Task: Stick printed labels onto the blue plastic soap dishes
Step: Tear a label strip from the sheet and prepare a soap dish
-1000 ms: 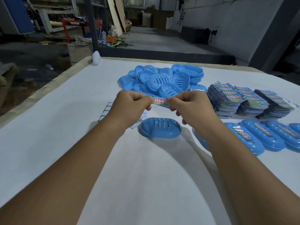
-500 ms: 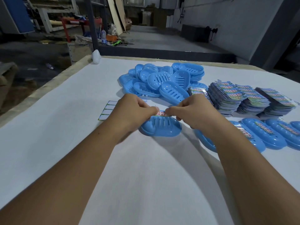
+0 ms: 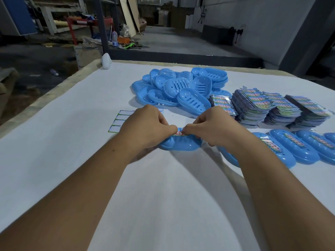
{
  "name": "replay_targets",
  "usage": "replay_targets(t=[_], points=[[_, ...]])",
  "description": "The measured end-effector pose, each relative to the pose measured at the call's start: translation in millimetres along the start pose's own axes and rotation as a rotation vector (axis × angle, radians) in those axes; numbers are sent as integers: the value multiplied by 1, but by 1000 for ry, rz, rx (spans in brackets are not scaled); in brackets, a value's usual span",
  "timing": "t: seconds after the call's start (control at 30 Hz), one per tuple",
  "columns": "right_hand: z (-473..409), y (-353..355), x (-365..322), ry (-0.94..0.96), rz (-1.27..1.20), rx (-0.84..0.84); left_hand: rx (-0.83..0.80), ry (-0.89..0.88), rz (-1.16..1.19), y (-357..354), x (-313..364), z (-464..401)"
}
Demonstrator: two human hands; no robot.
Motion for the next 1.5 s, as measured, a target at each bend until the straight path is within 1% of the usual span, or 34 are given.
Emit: replay_targets(t=[0.37, 0.53, 0.8, 0.93, 1.13, 1.3, 1.4, 1.47, 1.5], points=[[1, -1, -2, 10, 49, 8, 66, 6, -109, 4, 4, 3], [2, -1, -3, 16, 61, 9, 59, 20, -123, 2, 3, 2], [9, -3, -9, 43, 102, -18, 71, -10, -150, 1, 3, 0], [11, -2, -9, 34, 96, -29, 44, -3, -75, -1, -1, -2], [12, -2, -4, 14, 160, -50, 67, 13, -6, 3, -2, 0], [11, -2, -2, 3, 110, -53, 88, 17, 103, 4, -5, 0], [12, -3, -3, 22, 106, -60, 80, 25, 123, 2, -8, -2], [13, 1, -3, 27, 81, -29, 19, 85, 311, -6, -16, -4], [13, 8, -4, 37, 45, 30, 6, 119, 406, -8, -21, -4]])
Point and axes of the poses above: each hand's wrist, its own z-axis away from the middle knuckle, its own y-axis out of the back of the hand, x = y × z, the point moved 10 cm from there along -z, towards the middle knuckle, and after that the axes turned 1 degree about x, right-handed, at the moved point
